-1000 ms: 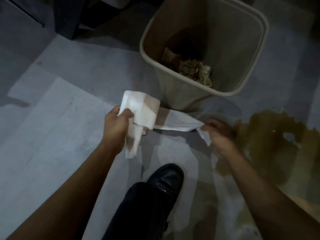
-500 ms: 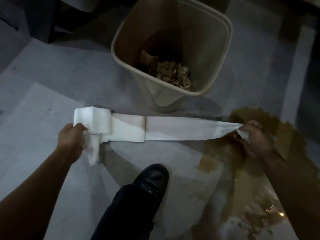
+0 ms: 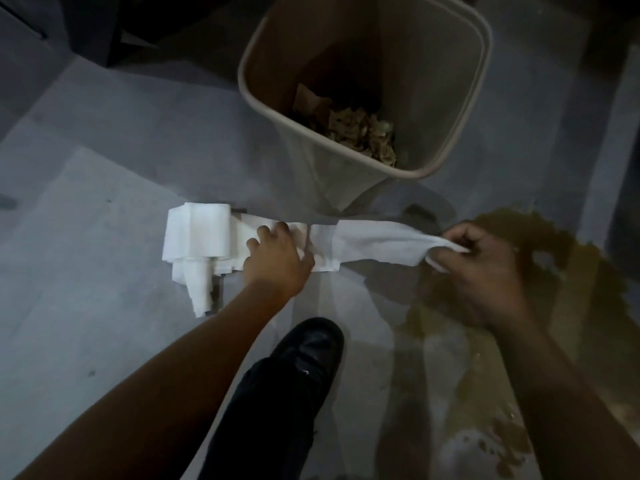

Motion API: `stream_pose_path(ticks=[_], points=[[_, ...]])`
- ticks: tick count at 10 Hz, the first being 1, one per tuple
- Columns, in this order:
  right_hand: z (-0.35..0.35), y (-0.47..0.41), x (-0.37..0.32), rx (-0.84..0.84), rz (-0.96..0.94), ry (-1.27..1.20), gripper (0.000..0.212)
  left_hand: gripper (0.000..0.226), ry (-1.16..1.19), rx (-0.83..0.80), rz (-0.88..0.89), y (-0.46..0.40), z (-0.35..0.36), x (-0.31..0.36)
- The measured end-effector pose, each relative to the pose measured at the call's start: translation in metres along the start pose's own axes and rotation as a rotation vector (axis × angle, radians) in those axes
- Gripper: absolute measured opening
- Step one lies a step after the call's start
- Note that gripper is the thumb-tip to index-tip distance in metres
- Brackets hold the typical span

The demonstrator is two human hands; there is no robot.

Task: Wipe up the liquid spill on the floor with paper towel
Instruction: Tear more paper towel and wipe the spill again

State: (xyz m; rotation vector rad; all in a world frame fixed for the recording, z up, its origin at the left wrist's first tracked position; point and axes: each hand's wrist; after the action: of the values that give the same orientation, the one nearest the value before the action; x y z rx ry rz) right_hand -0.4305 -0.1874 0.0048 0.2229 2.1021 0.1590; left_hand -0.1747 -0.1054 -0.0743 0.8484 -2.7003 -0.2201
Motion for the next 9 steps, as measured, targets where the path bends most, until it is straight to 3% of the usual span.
stream_pose_path(ticks=[2,3,4,5,6,7,9], points=[[0.044,0.027,-0.026,-0.102,-0.119,0.009,0.012,0.033,0.152,0.006,0.003,-0.016,0.006,-0.024],[0.038,0.023,-0.02,-0.021,-0.061,-0.032,0.015,0.021,0.267,-0.009,-0.012,-0.015,0.005,-0.038],[0.012,0.01,-0.001,0.158,0.135,-0.196,0.025,0.026,0.366,0.001,-0.052,-0.012,-0.001,-0.043],[-0.026,-0.006,0.024,0.254,0.141,0.002,0.033,0.032,0.426,0.016,-0.098,-0.011,-0.007,-0.042],[-0.054,-0.024,0.058,0.251,0.073,0.208,0.017,0.024,0.504,0.022,-0.088,-0.01,-0.017,-0.029],[-0.085,-0.041,0.09,0.193,0.141,0.502,0.04,0.015,0.749,0.002,-0.249,-0.01,-0.024,-0.013],[-0.148,-0.061,0.114,0.253,0.118,0.484,0.04,0.011,1.357,0.018,-0.62,-0.019,-0.041,-0.025]])
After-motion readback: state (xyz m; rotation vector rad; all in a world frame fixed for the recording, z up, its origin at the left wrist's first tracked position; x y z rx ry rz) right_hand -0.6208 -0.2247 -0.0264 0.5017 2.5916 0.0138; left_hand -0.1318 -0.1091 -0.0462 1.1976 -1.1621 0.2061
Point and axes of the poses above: each hand's wrist, its own y-axis away from the middle knuckle, its own z-axis out of the palm, x = y × z, and after that the axes turned 15 degrees about x, right-handed
